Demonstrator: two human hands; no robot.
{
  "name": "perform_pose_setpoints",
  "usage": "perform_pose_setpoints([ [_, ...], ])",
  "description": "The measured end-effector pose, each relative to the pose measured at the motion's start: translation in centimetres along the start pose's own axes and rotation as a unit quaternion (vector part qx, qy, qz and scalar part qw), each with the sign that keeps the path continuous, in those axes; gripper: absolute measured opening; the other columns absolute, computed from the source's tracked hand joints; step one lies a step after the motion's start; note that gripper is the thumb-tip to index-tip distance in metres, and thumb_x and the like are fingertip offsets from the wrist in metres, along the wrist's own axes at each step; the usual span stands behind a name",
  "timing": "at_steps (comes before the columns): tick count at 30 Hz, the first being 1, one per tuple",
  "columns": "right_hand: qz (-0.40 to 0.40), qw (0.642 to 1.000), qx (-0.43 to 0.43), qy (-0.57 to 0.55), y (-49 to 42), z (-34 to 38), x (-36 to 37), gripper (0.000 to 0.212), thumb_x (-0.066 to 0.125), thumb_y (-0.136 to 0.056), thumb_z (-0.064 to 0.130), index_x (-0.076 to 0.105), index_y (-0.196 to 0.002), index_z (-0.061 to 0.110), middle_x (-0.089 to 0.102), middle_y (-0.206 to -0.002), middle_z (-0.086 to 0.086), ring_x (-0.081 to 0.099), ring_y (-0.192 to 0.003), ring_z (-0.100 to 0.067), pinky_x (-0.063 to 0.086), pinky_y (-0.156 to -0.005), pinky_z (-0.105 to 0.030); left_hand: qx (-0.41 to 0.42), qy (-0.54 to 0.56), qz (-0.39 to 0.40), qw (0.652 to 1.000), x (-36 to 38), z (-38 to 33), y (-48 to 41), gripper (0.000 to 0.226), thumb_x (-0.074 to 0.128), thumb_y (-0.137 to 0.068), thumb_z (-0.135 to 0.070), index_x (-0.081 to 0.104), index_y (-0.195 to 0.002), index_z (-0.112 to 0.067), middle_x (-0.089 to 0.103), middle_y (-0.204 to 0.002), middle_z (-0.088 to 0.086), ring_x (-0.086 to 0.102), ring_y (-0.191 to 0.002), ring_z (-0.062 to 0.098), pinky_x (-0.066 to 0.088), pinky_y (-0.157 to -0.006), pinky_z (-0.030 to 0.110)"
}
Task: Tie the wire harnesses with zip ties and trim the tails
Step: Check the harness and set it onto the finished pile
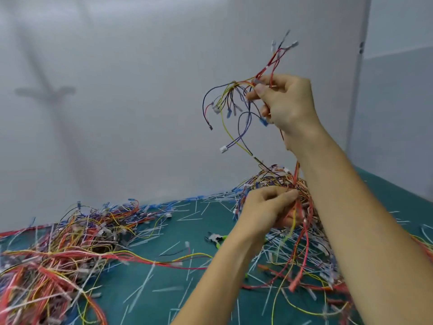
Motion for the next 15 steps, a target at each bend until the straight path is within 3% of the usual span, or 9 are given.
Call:
perform_pose_setpoints([
  [4,0.013,0.998,0.037,0.043,-1.3,-3.4,-0.5,0.019,0.057,-0.096,0.004,0.065,-0.084,0.016,0.068,-0.079,-0.005,0.047,-0.039,0.002,0.037,-0.041,-0.012,-0.070,0.058,0.017,0.996,3.1,2.5,-0.6,0.020,0.061,-0.095,-0.011,0.064,-0.075,-0.012,0.062,-0.054,-0.006,0.057,-0.047,0.002,0.048,-0.049,0.013],
  [7,0.023,0.987,0.101,0.126,-1.4,-8.4,-1.4,0.010,0.064,-0.093,0.012,0.072,-0.097,0.007,0.070,-0.080,-0.007,0.058,-0.056,-0.012,0.047,-0.052,-0.022,-0.085,0.015,0.046,0.995,4.6,4.4,-0.7,0.012,0.059,-0.096,-0.007,0.065,-0.086,-0.006,0.064,-0.056,-0.007,0.059,-0.046,0.000,0.052,-0.051,0.014],
  [9,0.035,0.952,0.139,0.271,-0.7,-12.2,-2.6,0.020,0.069,-0.091,0.027,0.073,-0.102,0.011,0.073,-0.094,-0.011,0.064,-0.081,-0.028,0.050,-0.071,-0.033,-0.082,-0.065,0.054,0.993,4.9,5.6,-0.8,0.010,0.061,-0.094,-0.007,0.068,-0.098,0.000,0.064,-0.068,0.000,0.058,-0.046,0.001,0.049,-0.047,0.014],
  [11,0.054,0.897,0.166,0.407,0.6,-15.5,-3.7,0.031,0.070,-0.088,0.041,0.068,-0.105,0.015,0.070,-0.108,-0.013,0.061,-0.094,-0.030,0.044,-0.076,-0.033,-0.084,-0.111,0.047,0.989,4.6,6.7,-0.8,0.015,0.065,-0.089,-0.005,0.068,-0.101,0.004,0.062,-0.068,0.004,0.056,-0.044,0.003,0.046,-0.044,0.015],
  [13,0.053,0.856,0.163,0.488,1.7,-17.7,-4.4,0.046,0.073,-0.084,0.050,0.058,-0.110,0.015,0.063,-0.116,-0.014,0.057,-0.107,-0.035,0.044,-0.082,-0.039,-0.076,-0.137,0.025,0.987,4.0,7.3,-1.0,0.015,0.070,-0.083,-0.007,0.071,-0.095,0.002,0.064,-0.068,0.005,0.060,-0.051,0.010,0.050,-0.051,0.024],
  [15,0.014,0.832,0.139,0.536,2.4,-18.5,-5.0,0.057,0.075,-0.082,0.048,0.052,-0.119,0.012,0.057,-0.123,-0.016,0.052,-0.115,-0.039,0.044,-0.089,-0.045,-0.059,-0.190,-0.011,0.980,2.9,7.4,-1.2,0.008,0.074,-0.076,-0.018,0.075,-0.082,-0.013,0.068,-0.069,-0.002,0.062,-0.061,0.014,0.053,-0.064,0.033],
])
Point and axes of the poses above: each hand's wrist, its own y-axis away from the middle knuckle, its own x-axis out of the palm, z = x × y, the point moved 8 cm from there along -y, towards the middle knuckle
